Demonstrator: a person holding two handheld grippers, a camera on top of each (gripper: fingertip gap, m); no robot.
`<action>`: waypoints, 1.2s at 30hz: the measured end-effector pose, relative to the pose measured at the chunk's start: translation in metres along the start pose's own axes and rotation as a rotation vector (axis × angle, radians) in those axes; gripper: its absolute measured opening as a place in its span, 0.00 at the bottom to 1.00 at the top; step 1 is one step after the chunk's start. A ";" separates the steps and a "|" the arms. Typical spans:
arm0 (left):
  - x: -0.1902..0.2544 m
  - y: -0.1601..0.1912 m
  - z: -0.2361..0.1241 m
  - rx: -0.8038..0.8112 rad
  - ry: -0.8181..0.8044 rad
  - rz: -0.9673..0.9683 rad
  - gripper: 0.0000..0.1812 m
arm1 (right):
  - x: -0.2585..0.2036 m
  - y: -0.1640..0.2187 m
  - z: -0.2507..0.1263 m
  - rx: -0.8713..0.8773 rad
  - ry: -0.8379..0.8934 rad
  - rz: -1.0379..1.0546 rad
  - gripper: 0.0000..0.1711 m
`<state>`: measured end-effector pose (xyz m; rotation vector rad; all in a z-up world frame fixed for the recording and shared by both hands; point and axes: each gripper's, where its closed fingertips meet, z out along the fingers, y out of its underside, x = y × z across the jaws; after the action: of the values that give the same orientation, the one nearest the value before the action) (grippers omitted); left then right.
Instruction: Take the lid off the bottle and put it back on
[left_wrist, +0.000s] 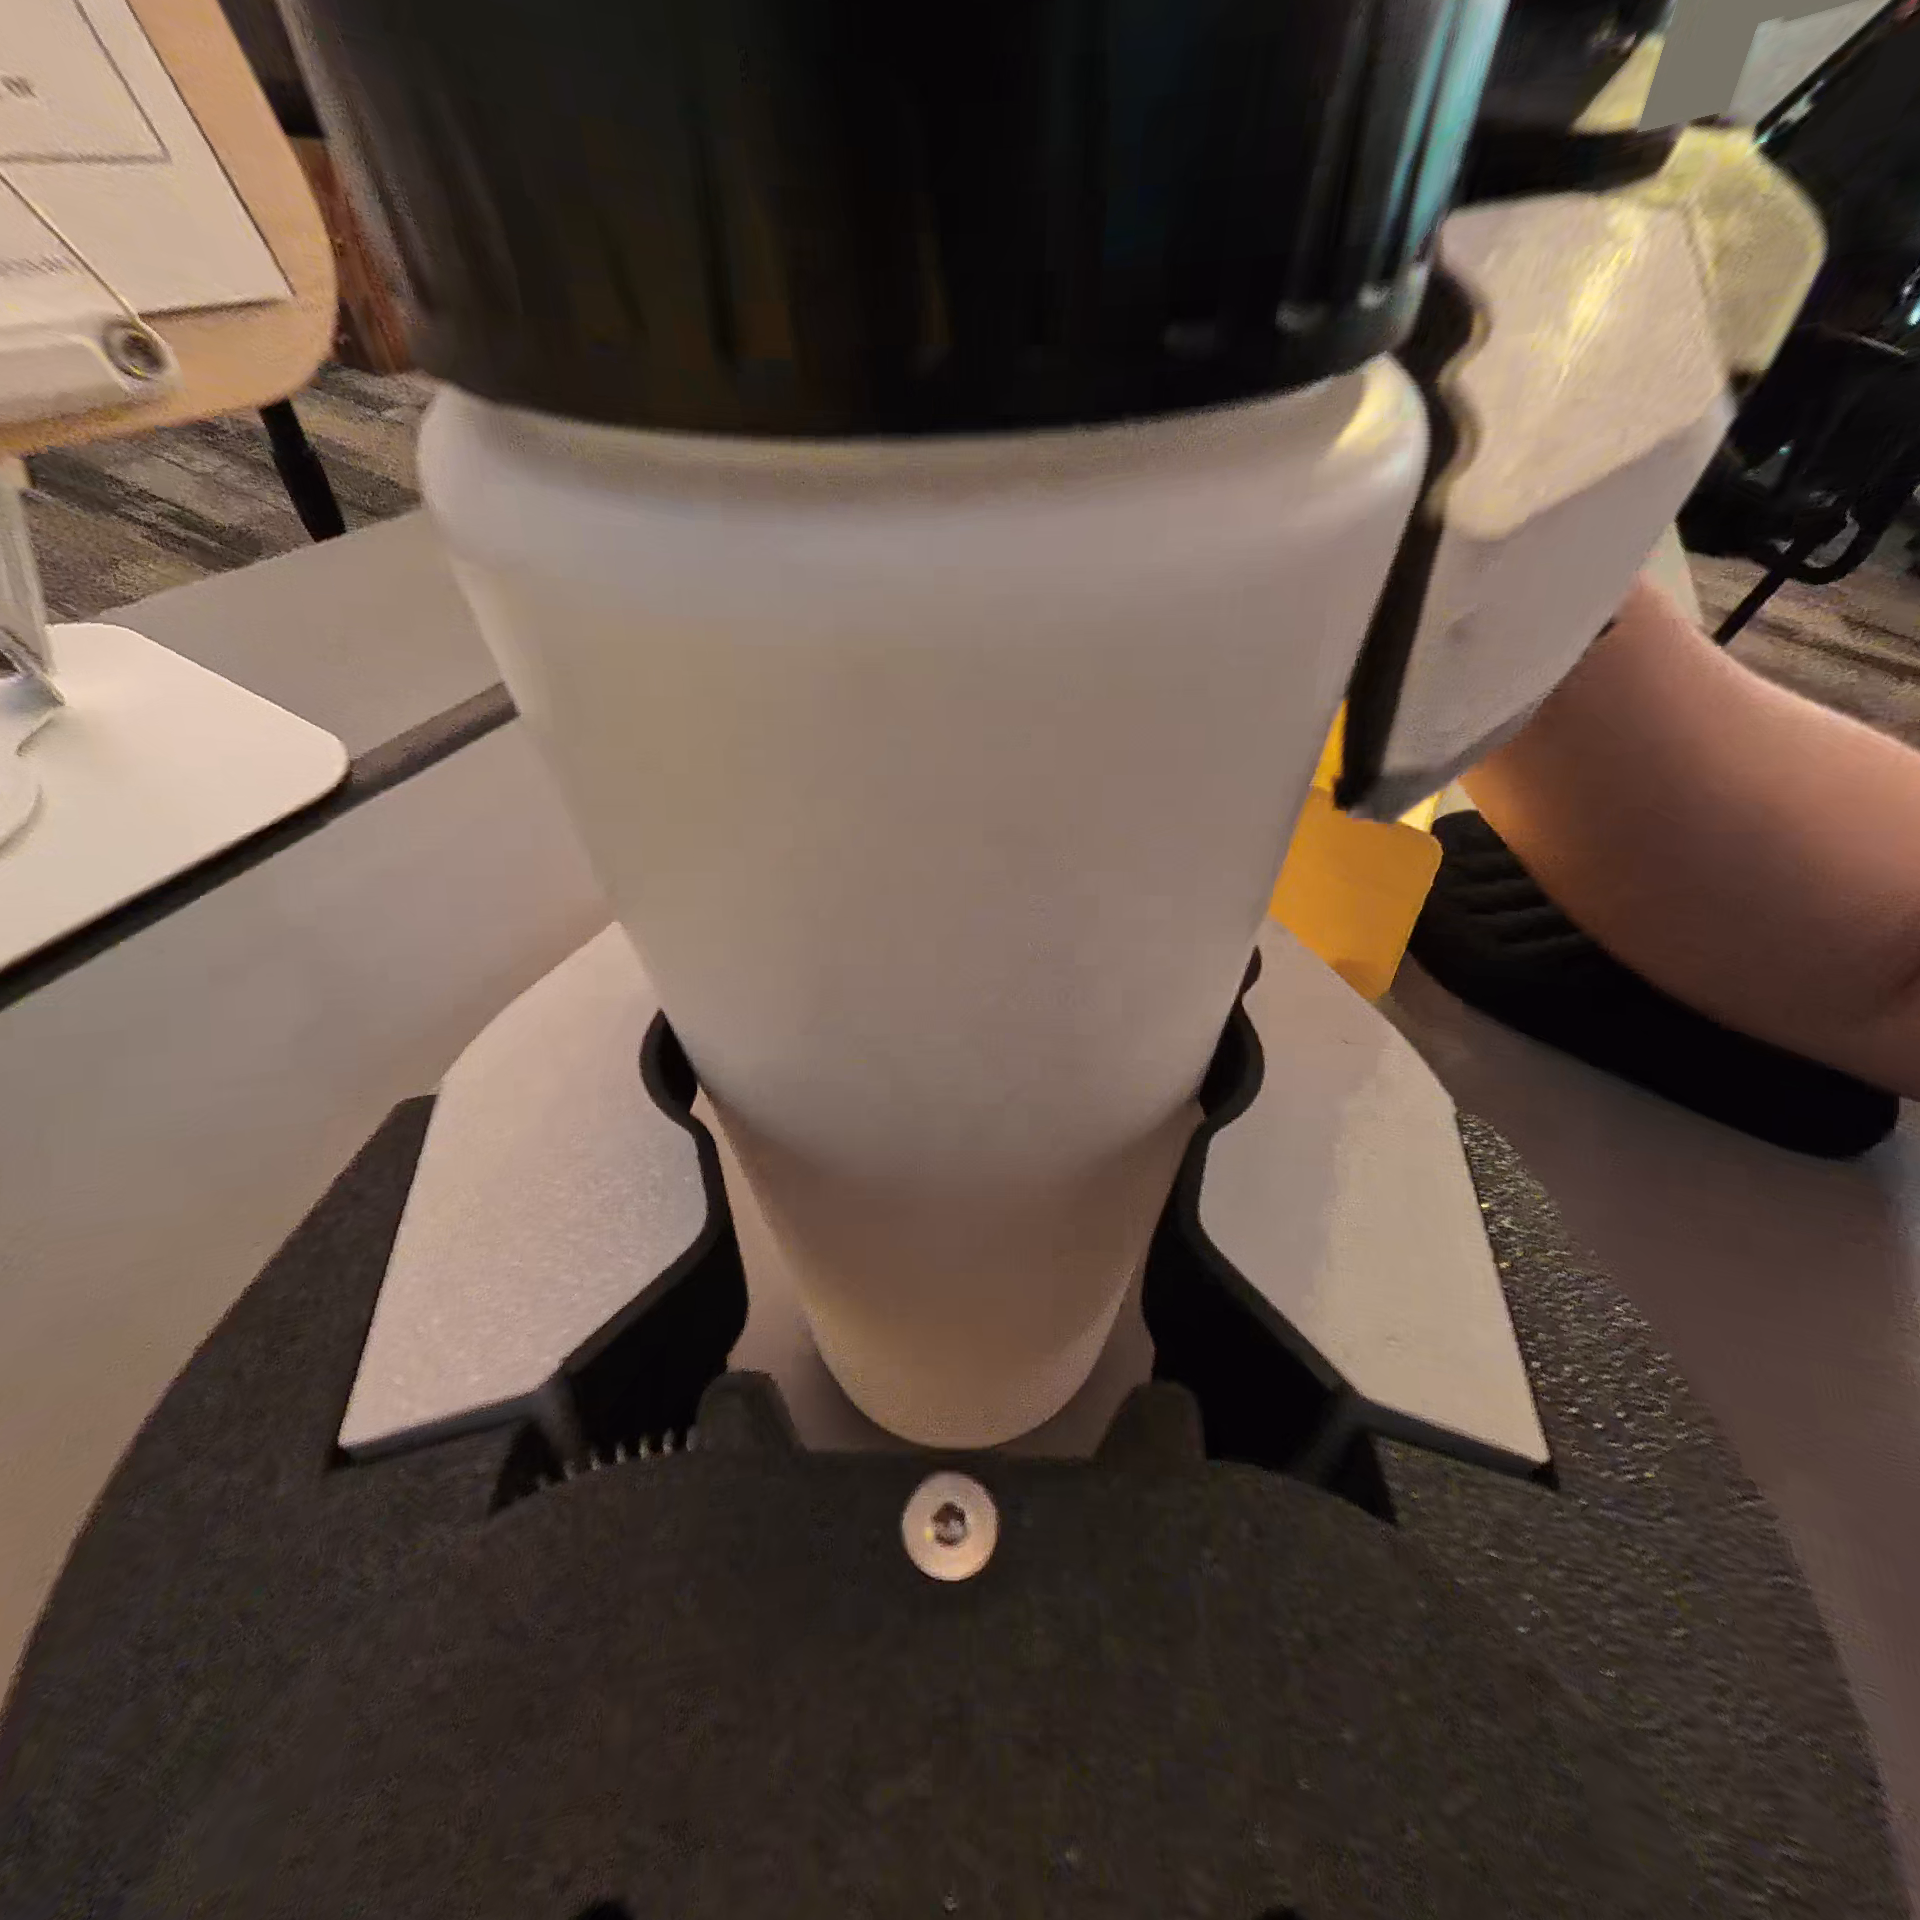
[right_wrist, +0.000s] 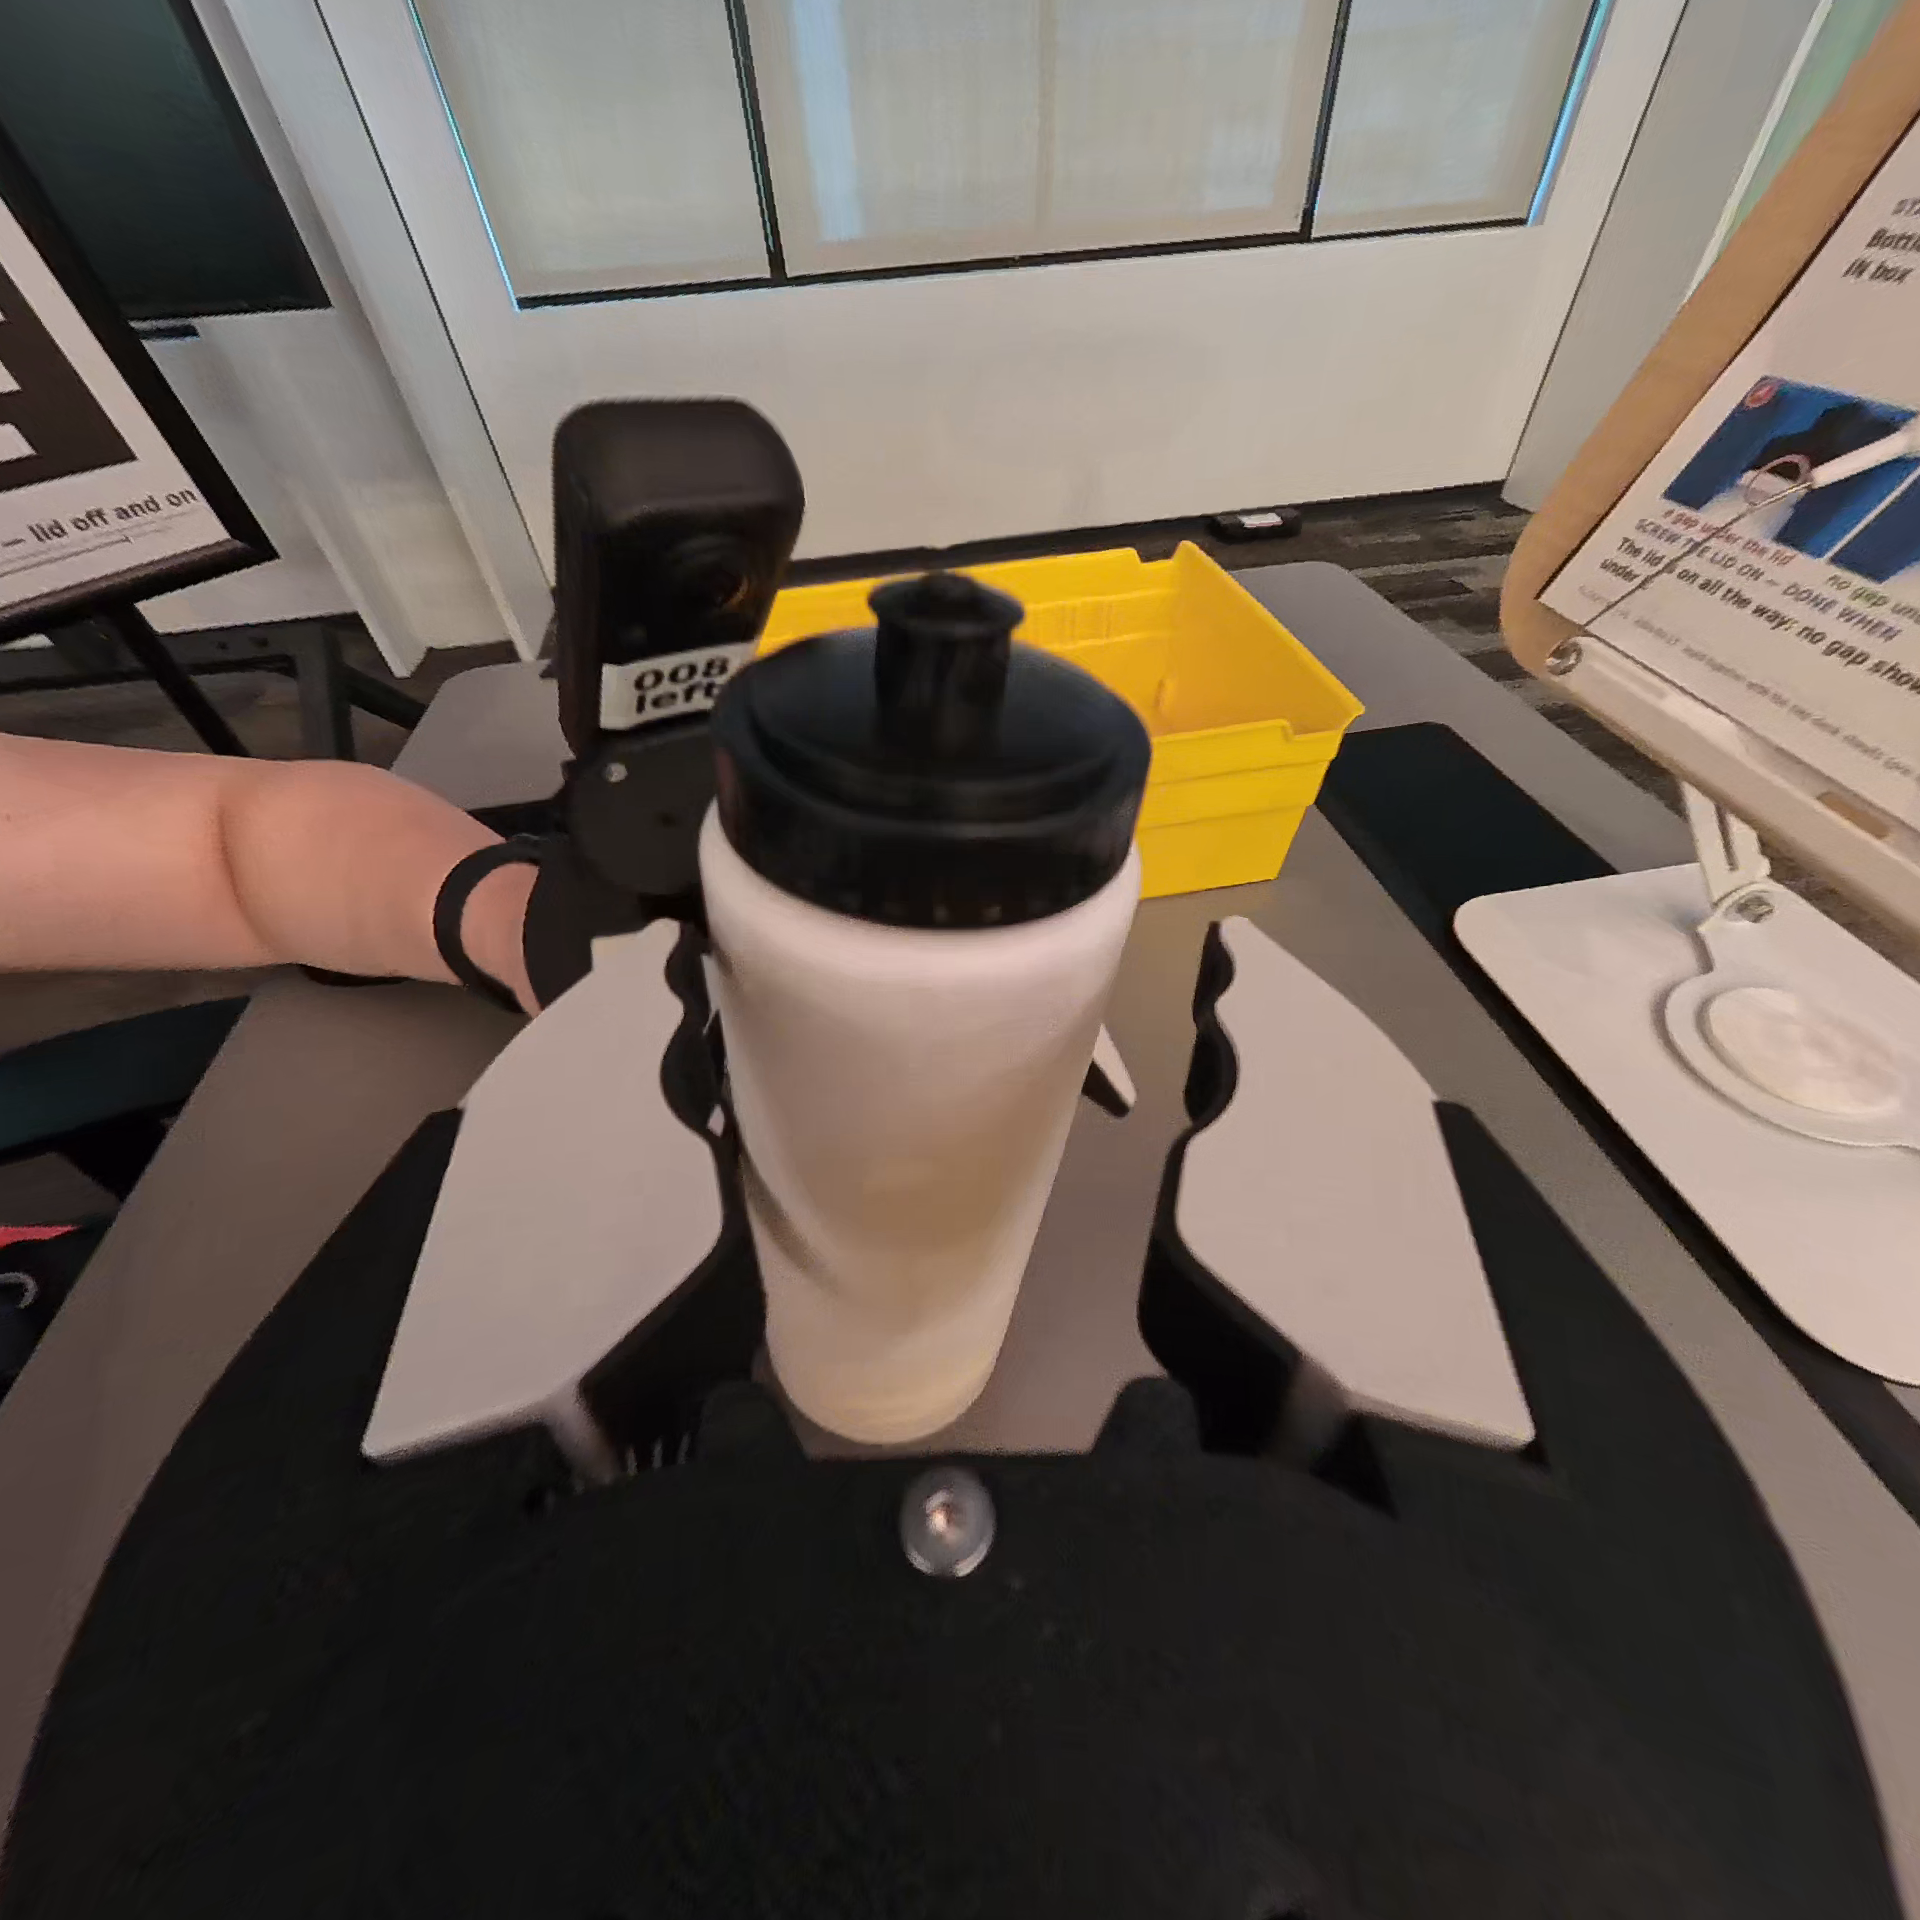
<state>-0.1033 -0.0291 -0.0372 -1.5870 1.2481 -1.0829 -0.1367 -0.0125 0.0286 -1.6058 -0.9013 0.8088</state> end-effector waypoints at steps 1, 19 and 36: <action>-0.001 -0.003 -0.003 0.005 -0.006 0.005 0.54 | 0.000 0.001 0.001 0.000 -0.006 0.011 0.53; -0.009 -0.006 -0.017 0.002 0.021 0.205 0.55 | 0.001 0.040 0.018 -0.158 -0.020 -0.031 0.47; -0.006 -0.077 -0.041 0.236 -0.216 0.201 0.48 | 0.001 0.039 0.025 -0.149 0.011 -0.062 0.47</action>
<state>-0.1226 -0.0136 0.0472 -1.3301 1.0671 -0.8721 -0.1518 -0.0055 -0.0146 -1.7004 -1.0183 0.7029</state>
